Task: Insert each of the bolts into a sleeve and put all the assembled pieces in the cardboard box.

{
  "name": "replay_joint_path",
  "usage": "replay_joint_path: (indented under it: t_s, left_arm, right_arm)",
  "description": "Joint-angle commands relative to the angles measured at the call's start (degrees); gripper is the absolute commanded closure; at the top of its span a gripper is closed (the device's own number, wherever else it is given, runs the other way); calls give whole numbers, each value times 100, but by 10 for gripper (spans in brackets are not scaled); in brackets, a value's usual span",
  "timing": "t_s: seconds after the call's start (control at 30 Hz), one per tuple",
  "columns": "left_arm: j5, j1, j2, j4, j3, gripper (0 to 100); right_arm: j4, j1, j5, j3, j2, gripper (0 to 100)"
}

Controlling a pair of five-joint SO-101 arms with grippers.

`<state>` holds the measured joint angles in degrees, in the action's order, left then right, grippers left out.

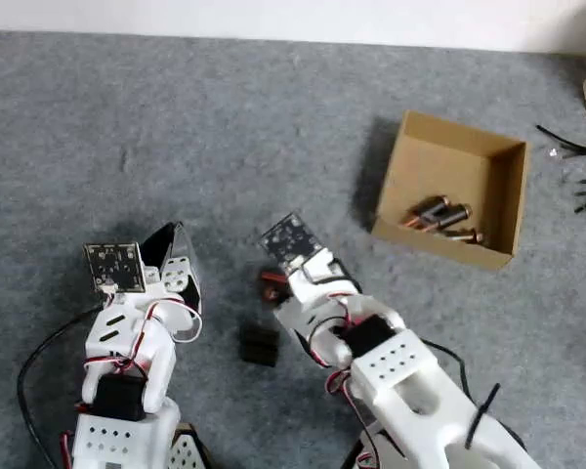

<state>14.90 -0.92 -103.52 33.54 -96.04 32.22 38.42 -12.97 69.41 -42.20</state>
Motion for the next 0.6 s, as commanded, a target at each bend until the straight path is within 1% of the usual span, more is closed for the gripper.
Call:
replay_joint_path:
  t_s: [0.0,0.17,0.27,0.47,0.57]
  left_arm:
    - [-105,92,-57,0,-110,959]
    - [-105,92,-57,0,-110,959]
    - [-105,92,-57,0,-110,959]
    - [-105,92,-57,0,-110,959]
    - [-105,84,-57,0,-110,959]
  right_arm:
    - [31,40,-334,-57,497,722]
    - [13,31,-598,-84,1420,722]
    - [-127,-110,-651,-163,1754,722]
    - [-207,-655,-677,-514,2176,722]
    - [-207,-681,-668,-558,2308,734]
